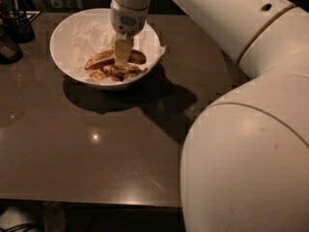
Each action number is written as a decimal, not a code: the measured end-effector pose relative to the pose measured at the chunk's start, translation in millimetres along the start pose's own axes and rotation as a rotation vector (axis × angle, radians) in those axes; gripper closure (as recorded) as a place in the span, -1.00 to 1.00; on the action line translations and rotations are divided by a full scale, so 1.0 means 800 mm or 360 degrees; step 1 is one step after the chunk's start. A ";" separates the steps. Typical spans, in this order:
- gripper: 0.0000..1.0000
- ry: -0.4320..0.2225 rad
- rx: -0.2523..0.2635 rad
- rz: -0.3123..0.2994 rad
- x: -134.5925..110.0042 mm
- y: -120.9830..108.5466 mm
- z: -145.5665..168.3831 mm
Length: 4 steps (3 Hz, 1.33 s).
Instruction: Pick banana from white bowl
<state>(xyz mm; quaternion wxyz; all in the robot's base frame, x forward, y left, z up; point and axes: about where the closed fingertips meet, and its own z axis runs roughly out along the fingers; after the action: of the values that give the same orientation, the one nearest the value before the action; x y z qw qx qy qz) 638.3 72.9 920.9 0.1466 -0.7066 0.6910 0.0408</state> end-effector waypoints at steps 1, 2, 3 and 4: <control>1.00 0.0021 0.0022 0.0000 -0.003 0.005 -0.006; 1.00 0.0010 0.0080 -0.0019 -0.025 0.044 -0.029; 1.00 -0.0039 0.0086 -0.0006 -0.040 0.101 -0.055; 1.00 -0.0107 0.0076 0.0055 -0.059 0.146 -0.069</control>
Offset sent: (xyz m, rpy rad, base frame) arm -0.1096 0.0231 0.0502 -0.0165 -0.0878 0.0153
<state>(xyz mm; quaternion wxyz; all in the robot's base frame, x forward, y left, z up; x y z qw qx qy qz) 512.7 103.7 968.5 0.1859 -0.6890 0.6987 0.0506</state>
